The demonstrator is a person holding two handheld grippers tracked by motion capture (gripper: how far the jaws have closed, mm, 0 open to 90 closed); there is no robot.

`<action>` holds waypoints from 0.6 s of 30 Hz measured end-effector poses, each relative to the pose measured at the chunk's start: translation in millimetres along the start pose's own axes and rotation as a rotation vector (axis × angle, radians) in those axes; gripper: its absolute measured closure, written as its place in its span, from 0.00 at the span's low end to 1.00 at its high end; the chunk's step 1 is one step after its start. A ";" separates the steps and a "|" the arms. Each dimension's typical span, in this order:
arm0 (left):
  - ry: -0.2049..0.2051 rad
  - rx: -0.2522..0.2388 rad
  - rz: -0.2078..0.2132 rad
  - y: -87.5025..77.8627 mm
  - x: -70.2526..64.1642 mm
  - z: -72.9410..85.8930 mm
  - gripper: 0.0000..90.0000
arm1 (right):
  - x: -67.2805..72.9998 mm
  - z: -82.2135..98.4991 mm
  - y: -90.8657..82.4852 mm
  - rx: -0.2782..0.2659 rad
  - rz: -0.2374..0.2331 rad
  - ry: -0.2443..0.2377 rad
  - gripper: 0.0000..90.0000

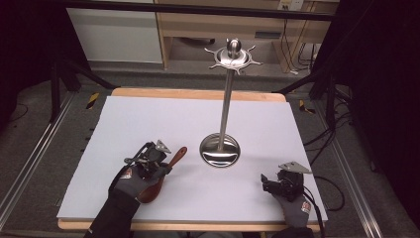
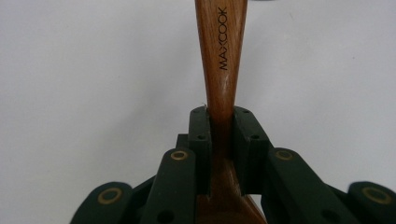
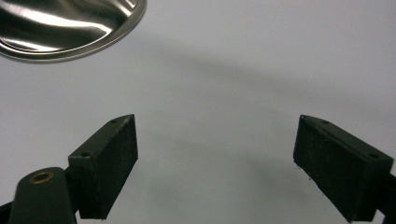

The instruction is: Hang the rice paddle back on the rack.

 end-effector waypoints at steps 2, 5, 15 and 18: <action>-0.005 -0.016 0.000 -3.2 0.1 -0.1 0.87 | 0.0 0.1 0.0 0.000 0.000 -0.001 0.16; -0.018 -0.036 0.008 -7.3 -0.7 0.7 0.87 | 0.3 0.1 -0.2 0.000 -0.001 0.001 0.16; -0.052 -0.131 0.023 -23.5 -0.9 1.0 0.87 | 0.1 0.1 -0.2 0.000 0.001 0.001 0.16; -0.047 -0.158 0.027 -29.1 -1.5 1.7 0.87 | -0.2 0.1 -0.1 0.000 0.003 -0.002 0.16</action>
Point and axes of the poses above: each handheld gripper's, and its own axes: y roughly forward along the jaws, z roughly out of its underside, x roughly to its left, the point moved 9 cm from there along y, roughly forward along the jaws, and after that the axes turned 2 degrees about -z, right-handed, at the moved point
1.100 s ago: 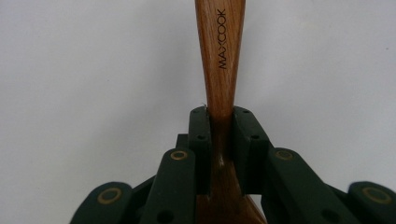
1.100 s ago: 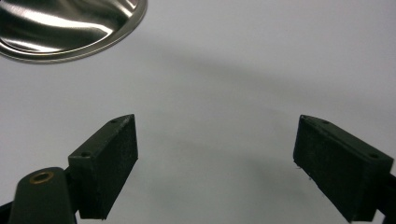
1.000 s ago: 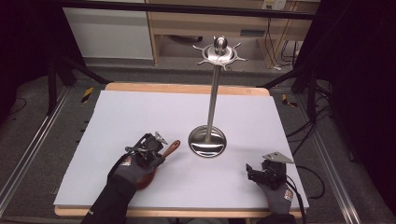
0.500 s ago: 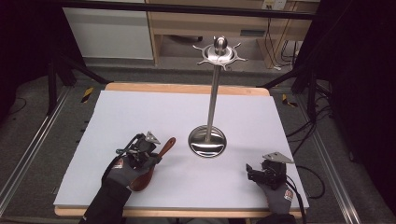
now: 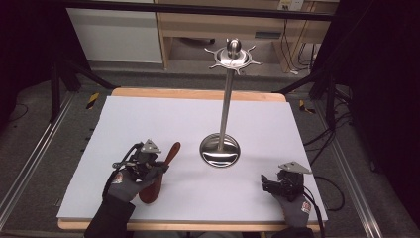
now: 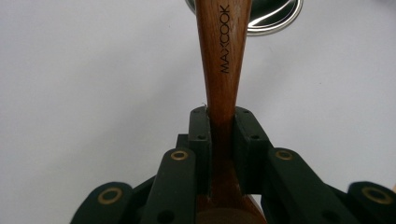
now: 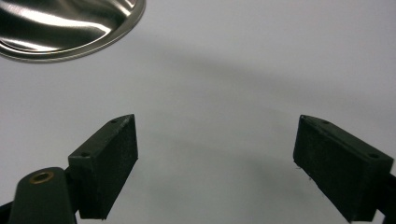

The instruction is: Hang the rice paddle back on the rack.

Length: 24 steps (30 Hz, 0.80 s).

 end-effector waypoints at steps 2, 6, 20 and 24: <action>-0.003 -0.021 -0.002 -3.9 -1.0 -0.1 0.87 | 0.4 0.2 0.2 0.002 -0.001 0.004 0.16; 0.000 -0.064 0.014 -12.4 -3.9 -0.8 0.87 | 0.4 0.5 0.5 0.004 0.000 0.003 0.16; 0.013 -0.230 -0.019 -43.0 -3.9 -11.3 0.87 | -0.7 0.7 0.7 0.005 0.010 -0.004 0.15; 0.007 -0.275 -0.030 -49.0 -3.1 -15.2 0.87 | -0.6 0.7 1.5 0.006 0.015 -0.009 0.15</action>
Point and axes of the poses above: each handheld gripper's, and its own axes: y roughly forward along the jaws, z roughly out of its underside, x roughly to its left, the point moved 9 cm from there along y, roughly forward along the jaws, and after that the axes turned 2 degrees about -z, right-handed, at the moved point
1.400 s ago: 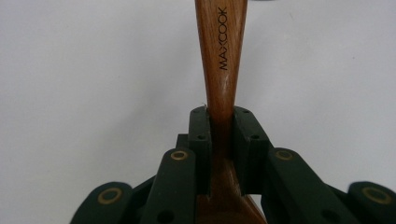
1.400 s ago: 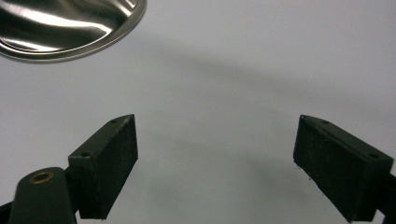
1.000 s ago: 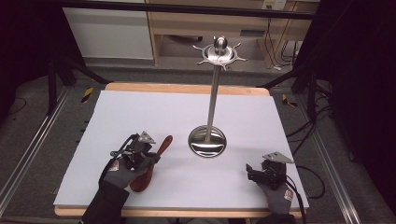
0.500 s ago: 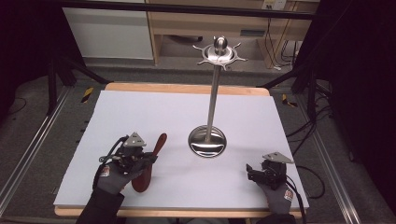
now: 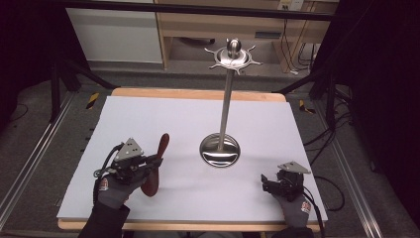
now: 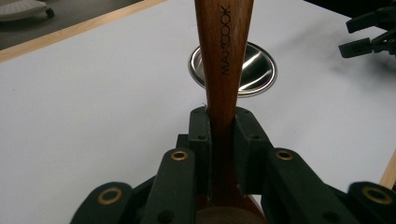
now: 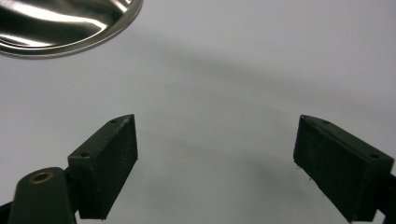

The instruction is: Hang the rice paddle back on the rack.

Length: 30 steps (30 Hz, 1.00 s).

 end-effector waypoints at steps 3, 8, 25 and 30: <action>-0.011 -0.029 0.009 -1.9 0.6 -2.6 0.87 | -0.2 -0.1 -0.3 -0.001 0.003 0.002 0.15; -0.013 -0.051 0.009 -3.8 1.2 -6.0 0.87 | -0.4 -0.1 -0.2 -0.003 0.004 0.002 0.15; -0.033 -0.133 0.018 -6.8 5.4 -28.6 0.87 | -0.8 0.4 -0.3 -0.004 0.012 -0.006 0.15; -0.016 -0.145 0.016 -6.2 2.9 -41.5 0.87 | -0.8 -0.3 -0.9 -0.012 0.016 -0.002 0.14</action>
Point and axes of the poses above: each handheld gripper's, and its own axes: y roughly forward along the jaws, z roughly out of its underside, x roughly to its left, the point moved 9 cm from there along y, roughly forward along the jaws, and after that the axes turned 2 degrees about -z, right-handed, at the moved point
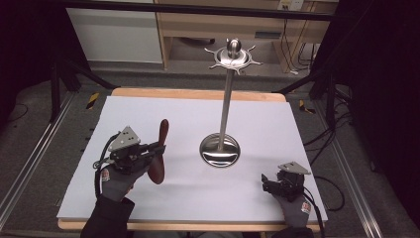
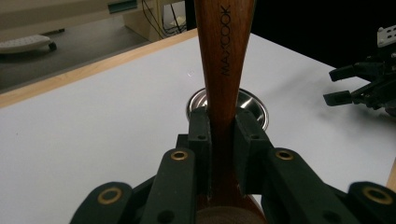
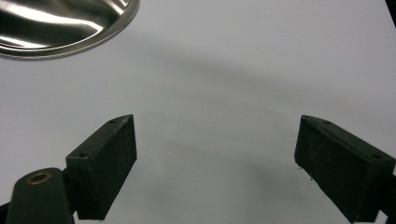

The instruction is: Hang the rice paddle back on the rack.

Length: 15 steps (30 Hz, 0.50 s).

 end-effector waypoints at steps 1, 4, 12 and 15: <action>0.000 0.000 0.000 0.0 0.0 0.0 0.87 | 0.0 0.0 0.0 0.000 0.000 0.000 0.14; 0.000 -0.013 -0.009 -0.5 0.0 -8.4 0.87 | -0.7 -0.4 -0.4 -0.005 0.004 -0.005 0.14; 0.020 -0.024 -0.008 -1.8 -4.8 -23.7 0.87 | -0.7 -0.6 -0.4 -0.008 0.005 -0.006 0.14; 0.026 -0.026 -0.006 -1.6 -6.3 -27.0 0.86 | -0.8 -0.6 -0.6 -0.008 0.005 -0.006 0.14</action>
Point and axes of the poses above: each handheld gripper's, and its own axes: y roughly forward along the jaws, z roughly out of its underside, x roughly to its left, the point moved 9 cm from there along y, roughly forward along the jaws, and after that the axes turned 2 degrees about -z, right-handed, at the moved point
